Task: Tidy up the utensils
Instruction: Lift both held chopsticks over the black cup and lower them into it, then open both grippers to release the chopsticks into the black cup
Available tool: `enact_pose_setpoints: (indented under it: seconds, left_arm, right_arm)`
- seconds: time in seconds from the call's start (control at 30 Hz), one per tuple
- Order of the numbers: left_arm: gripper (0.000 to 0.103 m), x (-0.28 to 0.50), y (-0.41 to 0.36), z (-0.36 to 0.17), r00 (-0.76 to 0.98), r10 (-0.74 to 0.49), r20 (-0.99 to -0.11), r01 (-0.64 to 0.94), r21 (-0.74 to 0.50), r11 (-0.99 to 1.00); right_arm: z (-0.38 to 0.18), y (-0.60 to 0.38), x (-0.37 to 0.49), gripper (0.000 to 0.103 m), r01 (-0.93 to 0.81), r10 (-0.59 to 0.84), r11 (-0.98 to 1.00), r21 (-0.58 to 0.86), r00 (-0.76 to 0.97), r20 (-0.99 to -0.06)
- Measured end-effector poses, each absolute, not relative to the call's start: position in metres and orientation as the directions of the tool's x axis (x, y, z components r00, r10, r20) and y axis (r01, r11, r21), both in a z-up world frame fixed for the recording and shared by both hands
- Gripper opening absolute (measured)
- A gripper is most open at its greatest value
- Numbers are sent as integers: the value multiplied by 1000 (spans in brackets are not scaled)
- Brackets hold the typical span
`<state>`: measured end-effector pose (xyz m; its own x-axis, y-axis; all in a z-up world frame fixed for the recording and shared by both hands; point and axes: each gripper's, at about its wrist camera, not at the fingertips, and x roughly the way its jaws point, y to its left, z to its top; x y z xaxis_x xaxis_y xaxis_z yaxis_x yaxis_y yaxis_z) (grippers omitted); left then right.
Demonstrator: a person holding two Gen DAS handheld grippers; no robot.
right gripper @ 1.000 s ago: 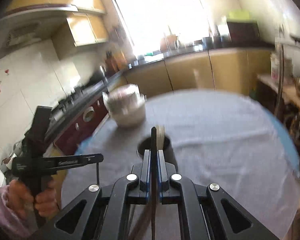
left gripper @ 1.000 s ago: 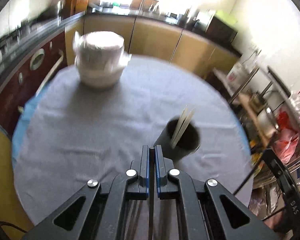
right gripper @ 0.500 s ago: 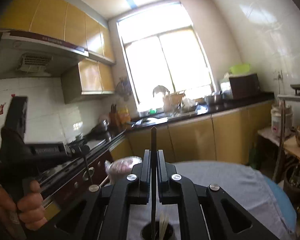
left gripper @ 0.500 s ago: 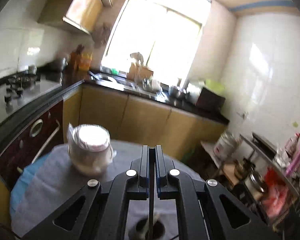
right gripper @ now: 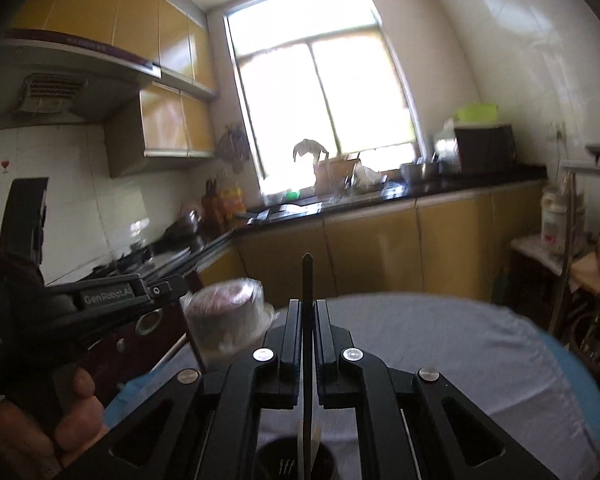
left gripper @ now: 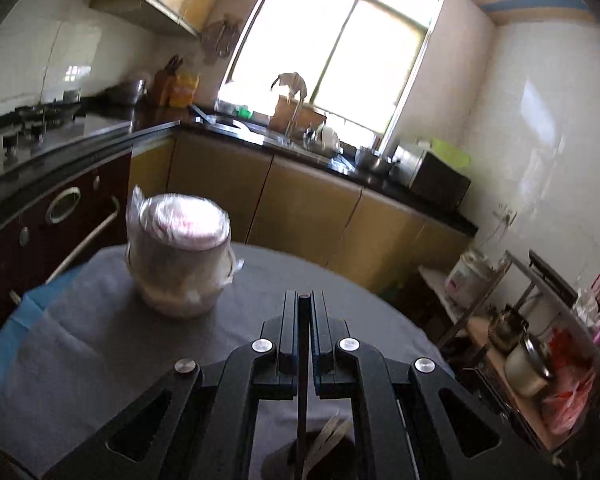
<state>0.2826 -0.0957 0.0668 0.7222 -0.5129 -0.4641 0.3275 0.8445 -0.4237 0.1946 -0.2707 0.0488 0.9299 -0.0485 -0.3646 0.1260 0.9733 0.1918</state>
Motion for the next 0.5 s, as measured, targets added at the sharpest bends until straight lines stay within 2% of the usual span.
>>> enact_pose_setpoints:
  seconds: [0.07,0.13,0.2,0.27,0.33,0.4,0.5]
  left_arm:
    - [6,275,-90,65,698,-528,-484,342,-422,839]
    - [7,263,-81,63,673,-536,-509,358,-410,839]
    - [13,247,-71,63,669,-523,-527,370,-375,850]
    - [37,223,-56,61,680,-492,-543,375,-319,870]
    - [48,200,-41,57,700,-463,-544,368,-282,886]
    - [50,174,-29,45,714,-408,-569,357,-207,911]
    - [50,141,-16,21,704,-330,-628,323,-131,937]
  right_arm:
    - [42,-276,192,8,116,-12,964,238,917,-398]
    - [40,-281,184,18,118,7,958,260,900,-436]
    - [44,-289,164,21,127,0,955,266,902,-431]
    - [48,-294,142,24,133,-4,952,277,907,-422]
    - [49,-299,117,33,146,-13,946,290,908,-418]
    - [49,-299,89,51,172,-32,937,304,910,-414]
    - [41,-294,52,53,188,-34,928,323,904,-427]
